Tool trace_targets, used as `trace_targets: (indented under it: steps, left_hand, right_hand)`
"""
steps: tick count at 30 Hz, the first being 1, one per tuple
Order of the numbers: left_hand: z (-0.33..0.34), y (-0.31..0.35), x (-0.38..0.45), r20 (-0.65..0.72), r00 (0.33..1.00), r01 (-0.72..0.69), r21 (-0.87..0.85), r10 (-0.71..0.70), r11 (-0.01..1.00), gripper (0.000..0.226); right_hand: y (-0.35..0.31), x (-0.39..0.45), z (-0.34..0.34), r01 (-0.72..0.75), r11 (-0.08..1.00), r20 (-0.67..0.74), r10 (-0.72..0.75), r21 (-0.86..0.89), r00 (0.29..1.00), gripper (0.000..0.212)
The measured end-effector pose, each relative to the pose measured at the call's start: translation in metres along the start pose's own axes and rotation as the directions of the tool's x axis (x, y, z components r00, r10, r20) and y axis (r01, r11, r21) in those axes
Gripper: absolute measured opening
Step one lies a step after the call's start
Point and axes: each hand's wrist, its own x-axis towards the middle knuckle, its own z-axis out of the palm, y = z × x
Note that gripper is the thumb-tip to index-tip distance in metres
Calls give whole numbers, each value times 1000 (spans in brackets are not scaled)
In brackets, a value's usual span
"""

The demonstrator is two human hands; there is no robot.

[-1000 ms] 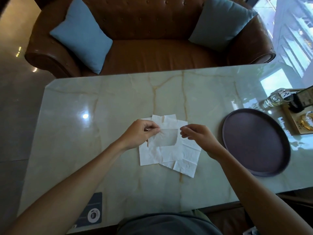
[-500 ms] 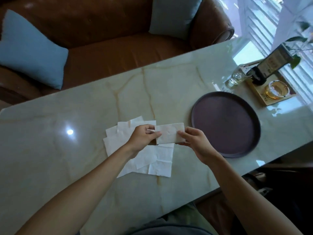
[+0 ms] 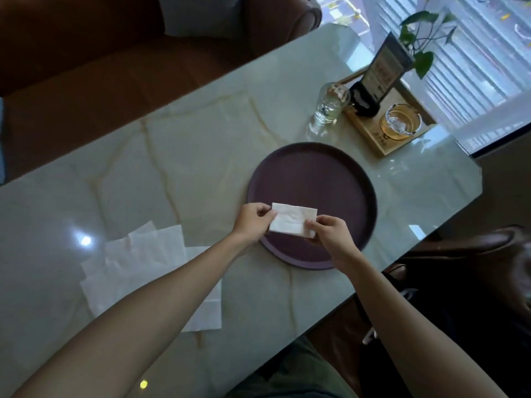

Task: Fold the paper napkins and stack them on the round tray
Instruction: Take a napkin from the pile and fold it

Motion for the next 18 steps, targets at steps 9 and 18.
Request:
trace_targets:
  steps: [9,18]
  left_hand:
    - [58,2,55,12,1000,22,248,-26,968,19]
    - [79,2,60,-33,999,36,395,-24,918,9]
  right_hand:
    - [10,48,-36,-40,999,-82,40,1,996,18]
    - [22,65,-46,-61,917,-174,-10,-394,985,16]
